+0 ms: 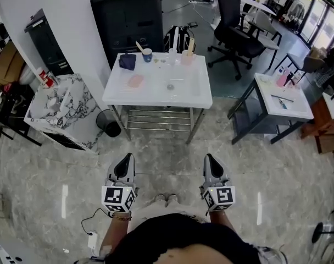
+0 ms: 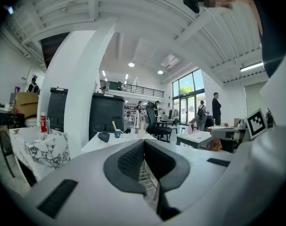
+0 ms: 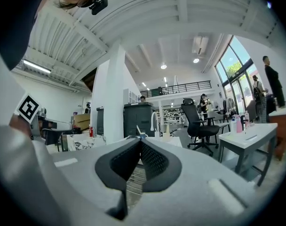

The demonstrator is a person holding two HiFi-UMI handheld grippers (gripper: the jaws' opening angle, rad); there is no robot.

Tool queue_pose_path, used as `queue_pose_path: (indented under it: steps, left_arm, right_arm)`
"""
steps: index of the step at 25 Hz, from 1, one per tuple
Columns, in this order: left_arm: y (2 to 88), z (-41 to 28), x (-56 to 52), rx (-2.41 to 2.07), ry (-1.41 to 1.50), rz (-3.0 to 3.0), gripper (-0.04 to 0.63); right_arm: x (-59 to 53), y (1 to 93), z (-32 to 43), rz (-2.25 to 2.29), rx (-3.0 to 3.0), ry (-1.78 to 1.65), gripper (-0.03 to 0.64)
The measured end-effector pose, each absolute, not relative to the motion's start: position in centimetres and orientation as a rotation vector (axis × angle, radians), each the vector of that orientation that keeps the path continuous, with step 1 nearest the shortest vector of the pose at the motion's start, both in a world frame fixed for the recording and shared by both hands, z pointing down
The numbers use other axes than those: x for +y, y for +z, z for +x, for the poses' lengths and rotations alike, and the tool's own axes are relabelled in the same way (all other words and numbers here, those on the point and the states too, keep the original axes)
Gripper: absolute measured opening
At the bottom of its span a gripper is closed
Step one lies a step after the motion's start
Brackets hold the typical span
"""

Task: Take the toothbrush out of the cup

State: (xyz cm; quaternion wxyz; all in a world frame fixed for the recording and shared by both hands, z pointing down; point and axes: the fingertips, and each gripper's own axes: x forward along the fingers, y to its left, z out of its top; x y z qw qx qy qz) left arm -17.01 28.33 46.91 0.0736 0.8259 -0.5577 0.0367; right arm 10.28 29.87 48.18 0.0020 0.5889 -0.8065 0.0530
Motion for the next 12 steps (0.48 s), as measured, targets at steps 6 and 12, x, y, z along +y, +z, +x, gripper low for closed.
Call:
queue_pose_path:
  steps: [6,12]
  left_arm:
    - [47.17,-17.16,28.18,-1.700,0.119,2.460,0.004]
    - [46.91,-17.93,28.11,-1.775,0.042,2.410,0.019]
  right_arm:
    - [29.84,48.42,10.57,1.848,-2.568,0.221,0.005]
    - [29.75,48.80,10.84,1.807,-2.580,0.193,0.106]
